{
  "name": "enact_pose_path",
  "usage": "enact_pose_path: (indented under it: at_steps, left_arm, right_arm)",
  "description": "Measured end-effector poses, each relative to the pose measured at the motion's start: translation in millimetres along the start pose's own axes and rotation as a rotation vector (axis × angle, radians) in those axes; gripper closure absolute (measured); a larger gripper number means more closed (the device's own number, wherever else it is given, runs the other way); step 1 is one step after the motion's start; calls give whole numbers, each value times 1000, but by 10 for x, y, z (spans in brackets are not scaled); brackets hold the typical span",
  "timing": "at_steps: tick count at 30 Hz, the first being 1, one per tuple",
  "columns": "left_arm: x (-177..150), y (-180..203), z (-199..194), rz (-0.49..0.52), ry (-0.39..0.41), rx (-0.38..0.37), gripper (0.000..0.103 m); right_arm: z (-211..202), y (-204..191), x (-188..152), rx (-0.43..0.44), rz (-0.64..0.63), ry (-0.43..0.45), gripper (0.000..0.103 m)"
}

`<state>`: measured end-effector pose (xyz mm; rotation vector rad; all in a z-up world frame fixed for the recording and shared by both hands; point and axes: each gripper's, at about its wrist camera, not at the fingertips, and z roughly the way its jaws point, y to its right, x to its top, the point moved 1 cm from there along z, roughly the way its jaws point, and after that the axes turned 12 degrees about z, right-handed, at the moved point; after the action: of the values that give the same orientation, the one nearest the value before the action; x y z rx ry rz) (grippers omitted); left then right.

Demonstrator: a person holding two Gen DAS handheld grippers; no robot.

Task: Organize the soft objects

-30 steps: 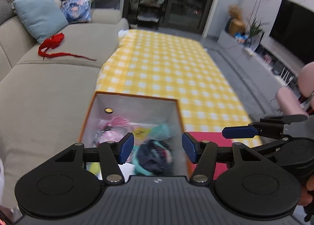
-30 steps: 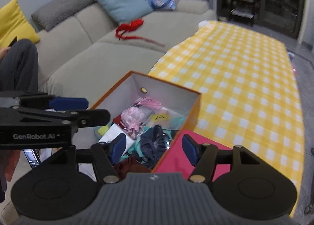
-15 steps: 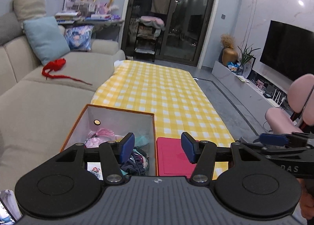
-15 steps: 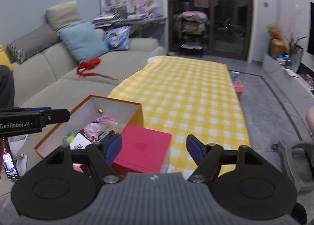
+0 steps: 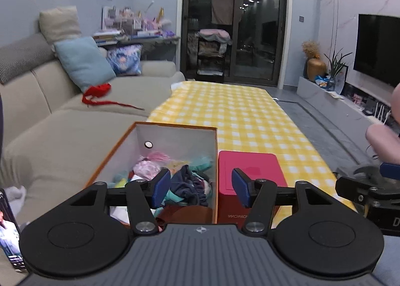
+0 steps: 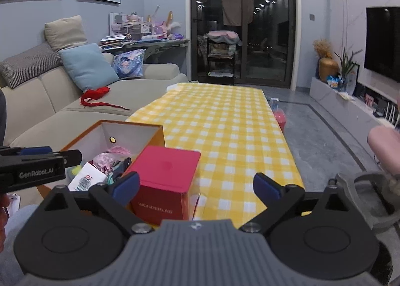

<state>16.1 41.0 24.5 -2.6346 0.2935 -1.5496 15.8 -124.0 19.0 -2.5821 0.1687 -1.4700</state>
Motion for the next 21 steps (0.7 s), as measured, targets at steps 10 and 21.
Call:
enact_pose_path:
  at_steps: [10,21]
  left_arm:
    - [-248,226,114,51,-84,-31,15]
    - [-466,319,257,48,-197,-32,13]
  right_arm:
    - [178,95,-258,-41,-8,-70,5]
    - [341,255,-391,-88,32,-142,5]
